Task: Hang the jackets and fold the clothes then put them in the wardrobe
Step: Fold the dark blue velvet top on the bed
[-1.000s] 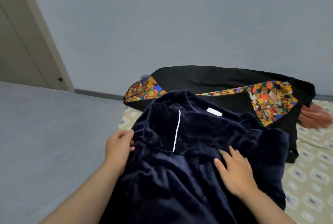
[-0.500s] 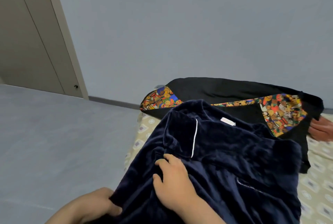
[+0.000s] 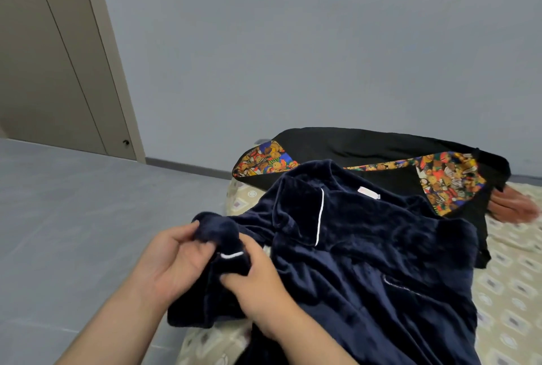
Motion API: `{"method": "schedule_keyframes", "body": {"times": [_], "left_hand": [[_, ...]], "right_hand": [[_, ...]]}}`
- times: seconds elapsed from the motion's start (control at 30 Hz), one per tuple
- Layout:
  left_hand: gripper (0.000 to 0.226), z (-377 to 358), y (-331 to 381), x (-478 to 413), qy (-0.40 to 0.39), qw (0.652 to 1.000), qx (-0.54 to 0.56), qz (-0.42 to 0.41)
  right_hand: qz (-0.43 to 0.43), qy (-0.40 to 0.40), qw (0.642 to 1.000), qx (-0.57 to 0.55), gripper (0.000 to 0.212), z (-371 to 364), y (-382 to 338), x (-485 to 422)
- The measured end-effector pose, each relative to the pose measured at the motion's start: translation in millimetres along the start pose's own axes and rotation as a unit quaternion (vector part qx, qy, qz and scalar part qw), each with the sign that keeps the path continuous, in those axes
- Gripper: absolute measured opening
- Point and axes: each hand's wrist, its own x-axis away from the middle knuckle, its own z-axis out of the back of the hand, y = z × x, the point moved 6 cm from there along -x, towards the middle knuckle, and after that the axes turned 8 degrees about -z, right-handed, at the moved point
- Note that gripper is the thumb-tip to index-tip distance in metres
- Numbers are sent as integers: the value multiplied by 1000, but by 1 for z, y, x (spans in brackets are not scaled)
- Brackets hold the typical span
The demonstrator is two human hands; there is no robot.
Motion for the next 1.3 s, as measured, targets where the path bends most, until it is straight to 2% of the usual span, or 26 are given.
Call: {"method": "schedule_keyframes", "body": {"times": [0.07,0.17,0.23,0.27,0.37,0.43,0.53,0.57,0.63,0.7,0.73,0.8,0.87,0.9,1.0,1.07,1.13,1.2,1.23,1.27,1.3], "left_hand": [[35,11,5,-10,12,1000,-12,14],[25,31,6,-26,71,990,-124,-4],[23,38,-8,-30,68,975,-210,28],[24,35,-19,-31,39,967,-245,48],[28,24,-42,-42,2,948,-317,28],[39,15,-50,-50,-6,962,-271,20],[67,15,-60,-62,0,991,-116,67],[62,12,-60,-65,-11,993,-80,87],[40,3,-46,-67,-43,993,-81,79],[27,3,-24,-73,-53,988,-137,57],[28,8,-10,-78,-49,981,-186,36],[41,16,26,-87,-45,939,-339,-13],[47,26,61,-95,-17,855,-513,-71],[47,30,79,-103,3,801,-589,-106],[39,39,113,-120,81,632,-748,-186],[29,48,113,-130,114,576,-785,-199],[25,61,100,-143,132,552,-800,-195],[31,77,77,-159,130,552,-804,-178],[37,85,64,-167,127,564,-800,-162],[44,94,49,-173,125,593,-783,-139],[48,104,32,-178,129,643,-748,-100]], "right_hand": [[-44,-18,997,-61,66,16,-3,-1],[-78,-119,975,-171,59,32,-17,6],[-71,-178,961,-197,56,34,-25,15],[-69,-200,957,-199,56,31,-25,19],[-60,-228,945,-225,57,19,-22,25],[-56,-210,929,-300,55,23,-19,22],[-47,-194,905,-377,57,37,-14,17],[-47,-198,905,-373,59,39,-11,17],[-52,-229,914,-331,65,38,-5,17],[-84,-250,938,-226,67,34,5,17],[-99,-239,952,-166,64,34,11,14],[-116,-137,982,-65,49,46,21,-3],[-101,-17,994,27,37,61,26,-24],[-83,18,994,74,38,64,26,-33],[-20,69,967,244,55,68,25,-62],[4,59,936,347,63,62,34,-79],[-20,42,905,424,65,57,56,-88],[-28,41,865,500,66,53,79,-93],[-25,44,851,522,68,51,87,-95],[-21,51,847,529,69,52,91,-98],[-18,58,848,526,69,53,94,-102]]}}
